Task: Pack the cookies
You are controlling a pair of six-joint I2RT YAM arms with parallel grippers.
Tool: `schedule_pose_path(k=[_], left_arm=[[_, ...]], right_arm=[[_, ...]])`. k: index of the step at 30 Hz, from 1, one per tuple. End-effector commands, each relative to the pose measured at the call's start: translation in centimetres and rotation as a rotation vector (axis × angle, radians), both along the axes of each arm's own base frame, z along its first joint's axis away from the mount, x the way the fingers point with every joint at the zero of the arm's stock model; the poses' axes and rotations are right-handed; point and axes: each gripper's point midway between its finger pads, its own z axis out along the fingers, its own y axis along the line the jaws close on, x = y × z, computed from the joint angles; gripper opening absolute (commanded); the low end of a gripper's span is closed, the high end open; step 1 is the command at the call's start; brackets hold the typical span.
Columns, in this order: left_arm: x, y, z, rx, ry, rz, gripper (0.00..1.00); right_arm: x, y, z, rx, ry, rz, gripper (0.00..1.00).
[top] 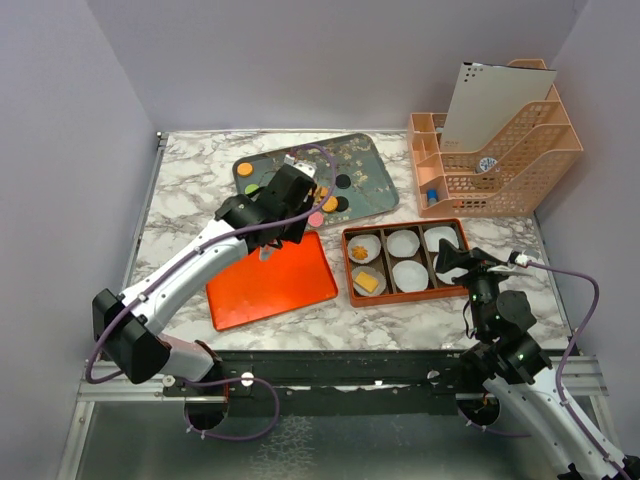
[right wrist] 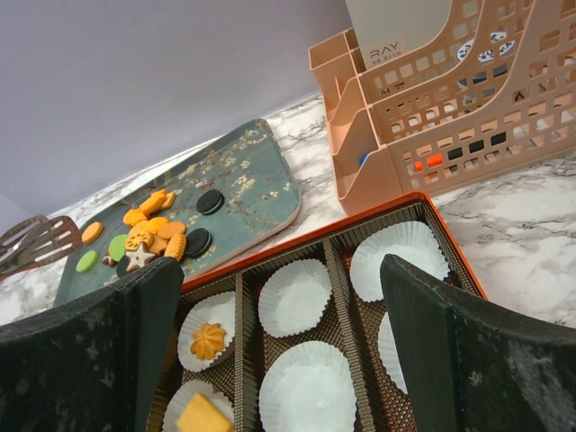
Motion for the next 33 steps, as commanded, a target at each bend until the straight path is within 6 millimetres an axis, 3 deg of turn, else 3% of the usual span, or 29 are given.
schedule_pose_path(k=[1, 12, 19, 25, 33], left_arm=[[2.9, 3.3, -0.8, 0.023, 0.005, 0.137, 0.51], [8.8, 10.1, -5.7, 0.011, 0.071, 0.388, 0.52], [11.3, 13.5, -8.4, -0.036, 0.138, 0.501, 0.52], [12.3, 13.2, -8.2, -0.067, 0.13, 0.498, 0.53], [13.2, 13.1, -6.4, -0.096, 0.081, 0.515, 0.51]], right_arm=[[0.0, -0.2, -0.1, 0.003, 0.002, -0.01, 1.0], [0.0, -0.2, 0.0, 0.005, 0.001, -0.007, 1.0], [-0.2, -0.2, 0.2, 0.013, -0.01, -0.005, 1.0], [-0.1, -0.2, 0.2, 0.013, -0.009, -0.006, 1.0], [-0.1, -0.2, 0.1, 0.01, -0.005, -0.007, 1.0]])
